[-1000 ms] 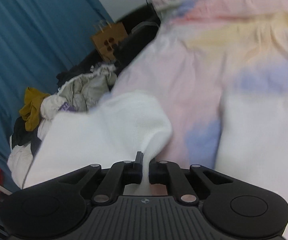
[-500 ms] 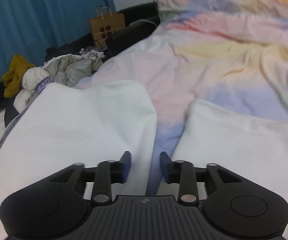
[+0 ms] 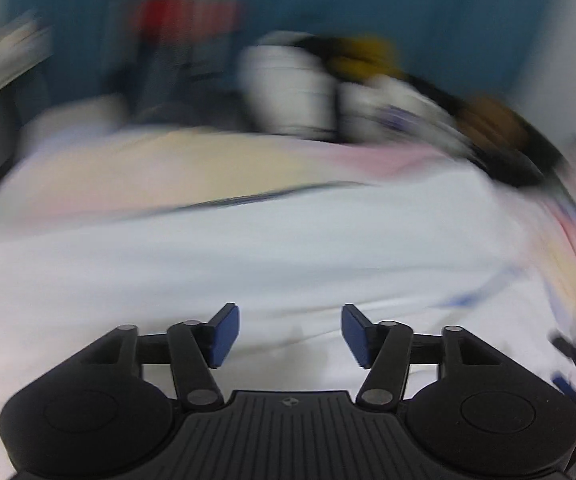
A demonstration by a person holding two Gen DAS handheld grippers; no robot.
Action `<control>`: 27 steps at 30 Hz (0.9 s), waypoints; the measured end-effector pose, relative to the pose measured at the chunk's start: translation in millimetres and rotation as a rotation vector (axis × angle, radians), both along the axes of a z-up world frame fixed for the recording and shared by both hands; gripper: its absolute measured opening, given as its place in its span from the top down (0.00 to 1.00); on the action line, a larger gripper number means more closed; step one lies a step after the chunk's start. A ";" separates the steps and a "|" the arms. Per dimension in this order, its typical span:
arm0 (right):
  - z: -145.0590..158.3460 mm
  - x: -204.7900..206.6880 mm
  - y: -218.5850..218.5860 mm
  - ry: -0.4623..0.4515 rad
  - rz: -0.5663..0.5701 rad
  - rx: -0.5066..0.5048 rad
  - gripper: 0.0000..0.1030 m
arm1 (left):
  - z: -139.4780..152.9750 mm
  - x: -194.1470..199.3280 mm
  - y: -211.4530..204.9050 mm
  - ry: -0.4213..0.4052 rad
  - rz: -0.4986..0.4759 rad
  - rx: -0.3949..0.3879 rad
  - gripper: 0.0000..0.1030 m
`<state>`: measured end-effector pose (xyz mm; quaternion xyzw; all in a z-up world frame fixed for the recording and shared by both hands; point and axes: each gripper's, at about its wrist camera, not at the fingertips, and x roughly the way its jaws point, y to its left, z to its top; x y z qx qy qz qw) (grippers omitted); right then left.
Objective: Fold clothes
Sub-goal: 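Release the fabric with the left gripper and pull it back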
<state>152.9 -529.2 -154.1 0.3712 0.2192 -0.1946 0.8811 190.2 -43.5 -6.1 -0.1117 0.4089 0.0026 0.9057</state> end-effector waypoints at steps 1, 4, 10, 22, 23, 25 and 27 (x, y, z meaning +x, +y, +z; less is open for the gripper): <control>2.9 -2.4 1.8 -0.002 0.006 -0.015 0.19 | 6.4 -28.8 37.3 0.010 0.093 -0.035 0.27; 7.6 -8.9 1.6 0.019 -0.001 -0.055 0.19 | 18.4 -116.4 136.1 0.036 0.346 -0.158 0.22; 32.6 -21.0 0.5 0.003 0.007 -0.062 0.19 | -11.6 -247.1 252.7 0.152 0.646 -0.527 0.21; 66.0 -63.9 -21.0 -0.053 -0.054 -0.006 0.19 | -80.6 -268.8 295.8 0.309 0.709 -0.829 0.15; 67.9 -67.5 -24.5 -0.061 -0.062 0.003 0.19 | -95.0 -265.4 298.6 0.322 0.713 -0.833 0.15; 68.5 -67.4 -31.0 -0.045 -0.080 -0.030 0.19 | -104.8 -263.4 303.7 0.335 0.752 -0.845 0.15; 65.0 -65.7 -38.3 -0.024 -0.099 -0.039 0.19 | -113.4 -258.6 306.9 0.346 0.766 -0.852 0.15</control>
